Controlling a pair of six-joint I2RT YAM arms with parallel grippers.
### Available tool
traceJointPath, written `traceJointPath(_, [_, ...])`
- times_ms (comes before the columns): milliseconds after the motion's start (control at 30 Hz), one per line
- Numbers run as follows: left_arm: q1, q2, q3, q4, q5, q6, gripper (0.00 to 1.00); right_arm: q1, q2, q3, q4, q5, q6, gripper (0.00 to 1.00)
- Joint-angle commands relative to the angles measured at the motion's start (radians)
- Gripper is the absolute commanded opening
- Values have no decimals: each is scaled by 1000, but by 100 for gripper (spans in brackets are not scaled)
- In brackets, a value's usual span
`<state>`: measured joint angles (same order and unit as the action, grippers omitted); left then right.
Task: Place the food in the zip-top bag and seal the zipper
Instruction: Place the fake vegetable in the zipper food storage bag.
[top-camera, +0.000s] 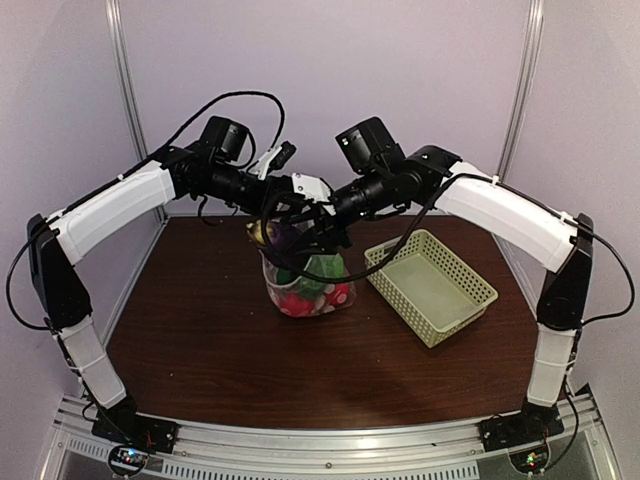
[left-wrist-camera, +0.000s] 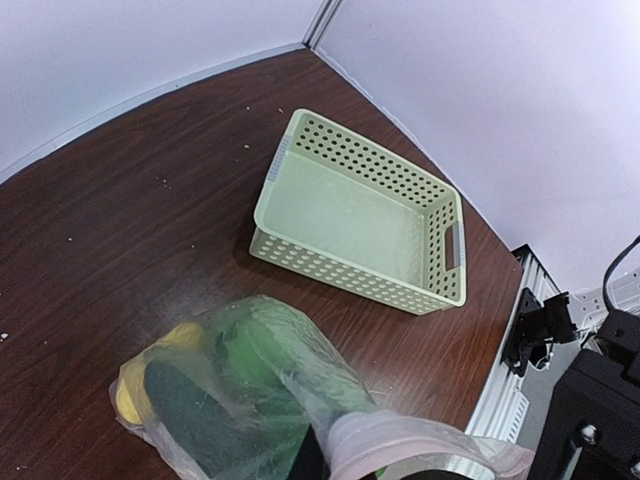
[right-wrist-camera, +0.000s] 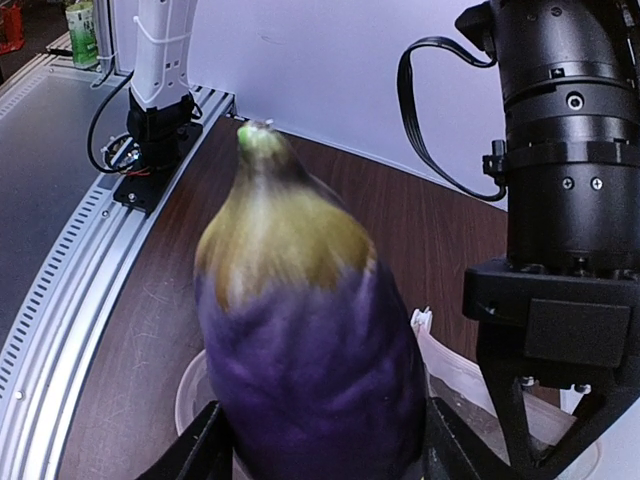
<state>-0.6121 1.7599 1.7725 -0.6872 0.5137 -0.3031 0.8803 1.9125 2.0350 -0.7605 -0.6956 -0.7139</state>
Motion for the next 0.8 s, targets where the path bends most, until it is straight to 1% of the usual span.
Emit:
traceJointPath(0, [8, -43, -6, 38, 31, 16, 0, 14, 17, 0, -14, 67, -84, 52])
traceJointPath(100, [8, -43, -7, 37, 34, 16, 0, 25, 35, -4, -25, 158, -158, 56])
traceJointPath(133, [8, -43, -6, 38, 33, 16, 0, 28, 40, -6, -24, 188, -170, 58])
traceJointPath(167, [8, -44, -7, 37, 33, 16, 0, 28, 41, -10, -20, 210, -173, 63])
traceJointPath(200, [8, -46, -7, 37, 31, 16, 0, 29, 37, -14, -17, 227, -168, 66])
traceJointPath(433, [8, -41, -10, 37, 20, 16, 0, 42, -33, -3, -51, 211, -105, 83])
traceJointPath(467, [9, -40, -10, 37, 21, 16, 0, 46, -48, 3, -64, 203, -97, 89])
traceJointPath(500, [9, -39, -10, 38, 20, 16, 0, 52, -59, 16, -79, 197, -90, 90])
traceJointPath(600, [10, -36, -10, 37, 18, 15, 0, 71, -84, 40, -136, 144, -83, 87])
traceJointPath(700, [9, -32, -10, 37, 17, 13, 0, 109, -92, 38, -201, 164, -116, 79])
traceJointPath(767, [9, -32, -11, 37, 16, 13, 0, 147, -90, 28, -253, 211, -155, 70])
